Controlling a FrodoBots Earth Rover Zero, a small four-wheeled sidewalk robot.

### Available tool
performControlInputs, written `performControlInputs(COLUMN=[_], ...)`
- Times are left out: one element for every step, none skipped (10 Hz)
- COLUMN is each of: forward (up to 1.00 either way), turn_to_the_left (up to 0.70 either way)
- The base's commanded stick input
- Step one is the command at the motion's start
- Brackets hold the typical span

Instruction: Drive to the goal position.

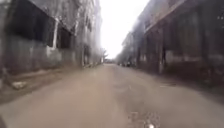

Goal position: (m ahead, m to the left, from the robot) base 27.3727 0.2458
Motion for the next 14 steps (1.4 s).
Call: performControlInputs(forward=[1.00, 1.00, 1.00, 1.00, 1.00, 1.00, 1.00, 1.00, 1.00, 1.00, 1.00, 1.00, 1.00, 1.00], turn_to_the_left=[0.00, 0.00, 0.00, 0.00, 0.00, 0.00, 0.00, 0.00, 0.00, 0.00, 0.00, 0.00, 0.00, 0.00])
